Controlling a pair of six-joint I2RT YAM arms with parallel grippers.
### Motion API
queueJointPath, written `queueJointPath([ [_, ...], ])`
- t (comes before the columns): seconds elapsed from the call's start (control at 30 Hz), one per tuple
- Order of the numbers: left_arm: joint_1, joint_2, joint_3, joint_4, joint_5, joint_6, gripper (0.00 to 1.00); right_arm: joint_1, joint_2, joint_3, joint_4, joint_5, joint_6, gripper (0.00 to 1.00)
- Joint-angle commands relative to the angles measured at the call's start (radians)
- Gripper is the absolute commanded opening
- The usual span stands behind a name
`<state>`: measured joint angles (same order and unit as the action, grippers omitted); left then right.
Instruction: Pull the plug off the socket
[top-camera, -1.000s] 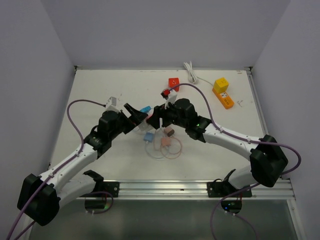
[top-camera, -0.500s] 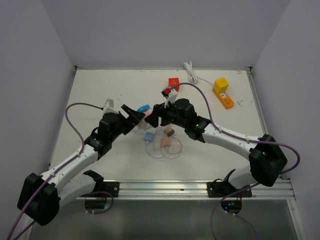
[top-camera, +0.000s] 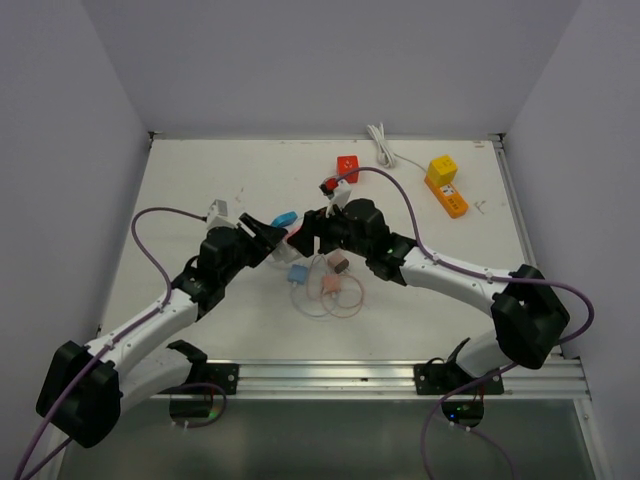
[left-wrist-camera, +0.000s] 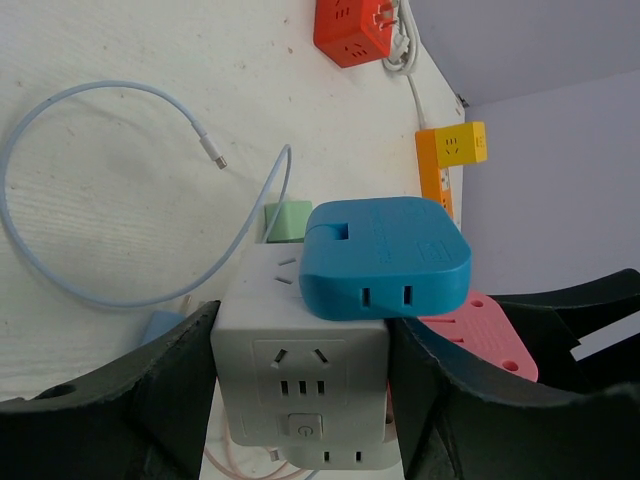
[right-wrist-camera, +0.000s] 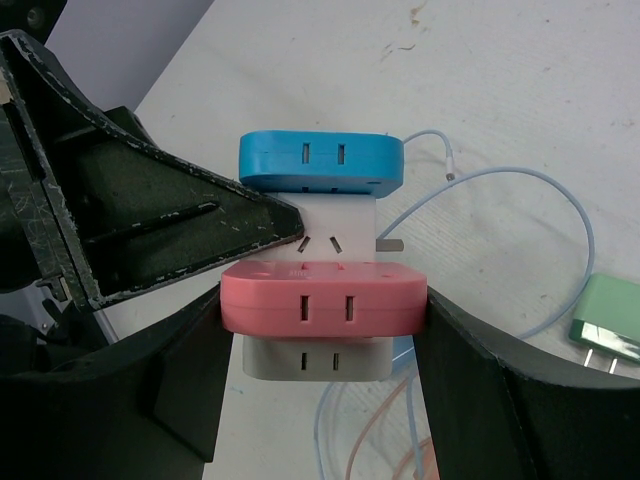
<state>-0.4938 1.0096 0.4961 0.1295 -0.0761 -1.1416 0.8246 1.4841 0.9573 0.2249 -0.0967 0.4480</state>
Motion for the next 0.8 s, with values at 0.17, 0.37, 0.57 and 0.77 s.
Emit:
queueJointPath([
  [0.17, -0.006, -0.029, -0.018, 0.061, -0.045, 0.058, 0.03, 0.010, -0.013, 0.047, 0.077, -0.006, 0.021, 0.00],
  [0.37, -0.006, -0.039, -0.014, -0.045, -0.143, 0.124, 0.00, 0.008, -0.019, 0.063, 0.056, 0.021, 0.029, 0.00],
  [0.57, -0.006, -0.049, -0.034, -0.167, -0.258, 0.154, 0.00, 0.008, -0.062, 0.066, 0.027, 0.071, 0.024, 0.00],
  [0.77, -0.006, -0.078, -0.030, -0.234, -0.367, 0.183, 0.00, 0.004, -0.130, 0.080, -0.028, 0.115, -0.002, 0.00],
])
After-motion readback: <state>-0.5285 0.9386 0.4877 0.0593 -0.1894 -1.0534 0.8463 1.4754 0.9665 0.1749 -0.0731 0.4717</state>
